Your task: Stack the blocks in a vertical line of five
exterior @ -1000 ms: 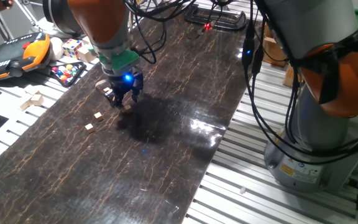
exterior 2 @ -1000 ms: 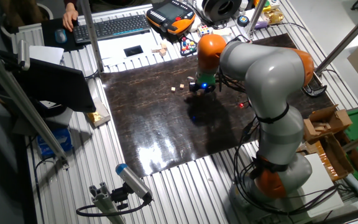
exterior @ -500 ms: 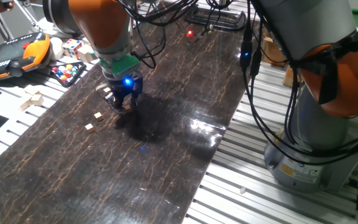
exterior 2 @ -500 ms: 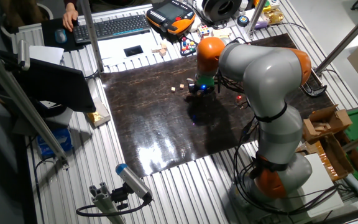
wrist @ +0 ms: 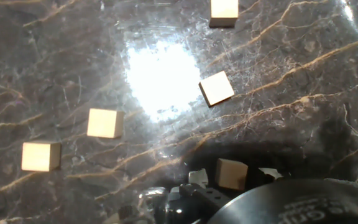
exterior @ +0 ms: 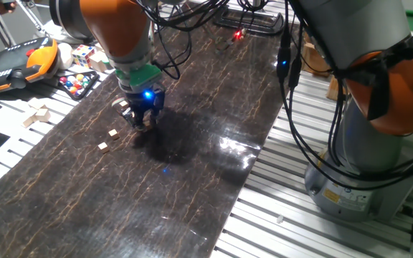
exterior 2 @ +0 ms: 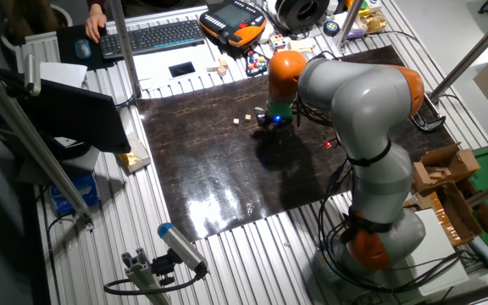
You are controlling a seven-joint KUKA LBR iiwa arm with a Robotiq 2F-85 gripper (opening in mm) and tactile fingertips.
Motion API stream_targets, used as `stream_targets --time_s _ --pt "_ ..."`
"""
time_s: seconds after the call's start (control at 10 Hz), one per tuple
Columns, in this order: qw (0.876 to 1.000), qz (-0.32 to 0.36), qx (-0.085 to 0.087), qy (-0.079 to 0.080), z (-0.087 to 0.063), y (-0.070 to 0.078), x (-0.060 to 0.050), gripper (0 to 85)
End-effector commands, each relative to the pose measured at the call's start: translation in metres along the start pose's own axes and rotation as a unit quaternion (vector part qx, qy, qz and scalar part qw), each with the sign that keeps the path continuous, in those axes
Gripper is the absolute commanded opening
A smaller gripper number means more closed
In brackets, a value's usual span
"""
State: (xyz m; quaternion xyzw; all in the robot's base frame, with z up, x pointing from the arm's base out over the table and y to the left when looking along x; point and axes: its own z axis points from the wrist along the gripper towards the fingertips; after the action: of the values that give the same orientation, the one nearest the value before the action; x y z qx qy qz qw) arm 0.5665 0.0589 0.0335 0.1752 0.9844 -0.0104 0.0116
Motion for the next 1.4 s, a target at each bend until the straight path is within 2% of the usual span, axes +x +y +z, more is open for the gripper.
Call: stream_targets --time_s 0.0,0.3,0.4,0.5,0.6,0.9,1.1,1.3 --pt "1.0 0.0 0.0 0.0 0.0 0.0 0.0 38.0" --pt "1.0 0.002 0.001 0.0 0.002 0.001 0.001 33.7" --pt "1.0 0.001 -0.001 0.0 0.001 0.0 0.001 26.3" --pt "1.0 -0.005 -0.003 0.002 0.001 0.0 0.001 8.0" --pt "1.0 -0.007 -0.003 0.003 0.0 -0.001 0.002 1.0" --pt "1.0 -0.024 0.004 -0.001 -0.01 -0.003 0.003 1.0" --pt "0.998 -0.069 0.007 -0.013 -0.018 -0.005 0.003 1.0" --pt "0.995 -0.098 0.003 -0.014 -0.022 -0.007 -0.001 1.0"
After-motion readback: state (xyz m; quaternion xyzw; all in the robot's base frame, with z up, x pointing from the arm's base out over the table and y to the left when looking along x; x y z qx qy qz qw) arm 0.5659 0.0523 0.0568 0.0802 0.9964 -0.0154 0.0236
